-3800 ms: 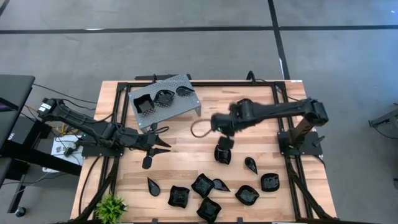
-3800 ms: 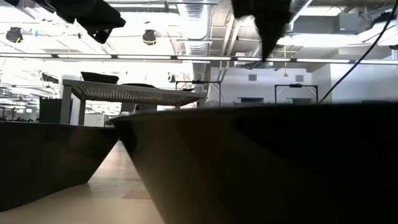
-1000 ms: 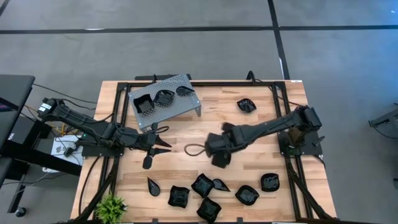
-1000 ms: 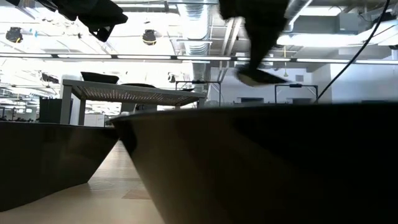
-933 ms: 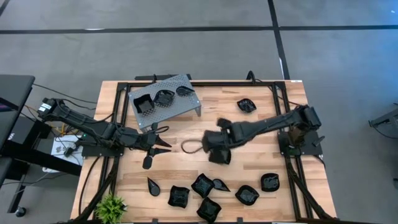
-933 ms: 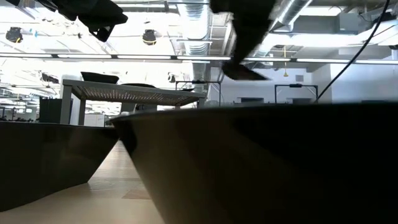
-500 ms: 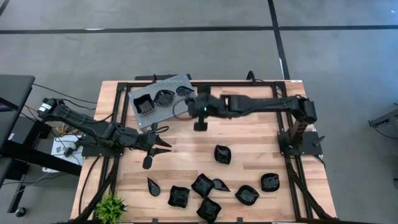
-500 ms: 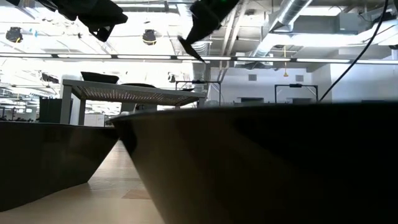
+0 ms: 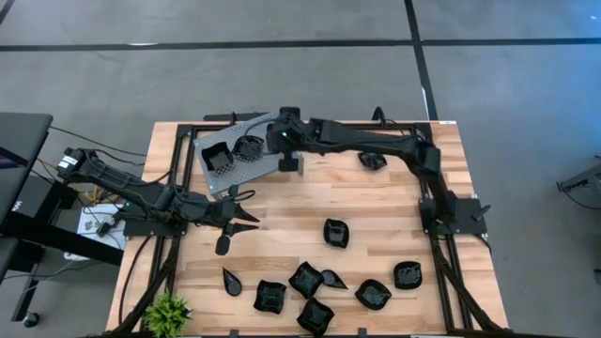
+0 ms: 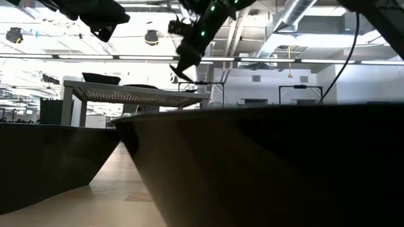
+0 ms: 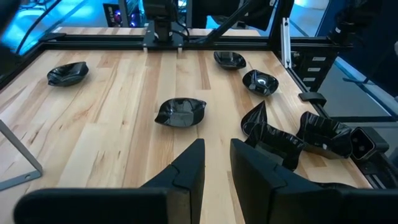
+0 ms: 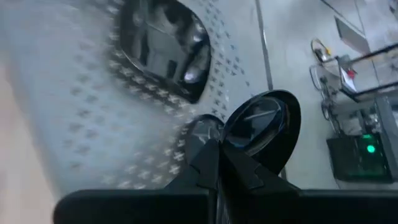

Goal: Pick & Place Mini shaped plates
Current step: Stack the black drop shaped plate on top of the black drop shaped plate on the shelf

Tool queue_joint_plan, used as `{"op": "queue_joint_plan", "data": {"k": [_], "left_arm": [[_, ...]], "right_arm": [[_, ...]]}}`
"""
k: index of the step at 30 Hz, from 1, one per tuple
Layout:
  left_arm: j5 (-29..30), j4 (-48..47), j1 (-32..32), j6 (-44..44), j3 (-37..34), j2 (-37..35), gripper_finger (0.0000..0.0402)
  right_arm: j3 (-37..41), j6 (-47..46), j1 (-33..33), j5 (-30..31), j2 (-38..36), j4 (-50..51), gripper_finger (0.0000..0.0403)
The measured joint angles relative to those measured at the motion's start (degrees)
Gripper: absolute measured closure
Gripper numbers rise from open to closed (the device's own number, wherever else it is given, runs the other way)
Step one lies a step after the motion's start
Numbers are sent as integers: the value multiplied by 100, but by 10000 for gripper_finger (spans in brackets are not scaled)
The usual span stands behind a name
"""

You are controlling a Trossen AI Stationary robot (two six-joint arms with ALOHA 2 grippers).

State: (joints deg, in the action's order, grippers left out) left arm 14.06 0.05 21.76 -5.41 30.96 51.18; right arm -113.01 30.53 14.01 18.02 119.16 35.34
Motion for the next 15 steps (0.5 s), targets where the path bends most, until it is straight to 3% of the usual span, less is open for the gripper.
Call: {"op": "queue_joint_plan", "data": {"k": [15], "left_arm": [[0,-5,0,37,-2,0,324]], "right_arm": [[-114,257,191,-6,399,-31,396]]}}
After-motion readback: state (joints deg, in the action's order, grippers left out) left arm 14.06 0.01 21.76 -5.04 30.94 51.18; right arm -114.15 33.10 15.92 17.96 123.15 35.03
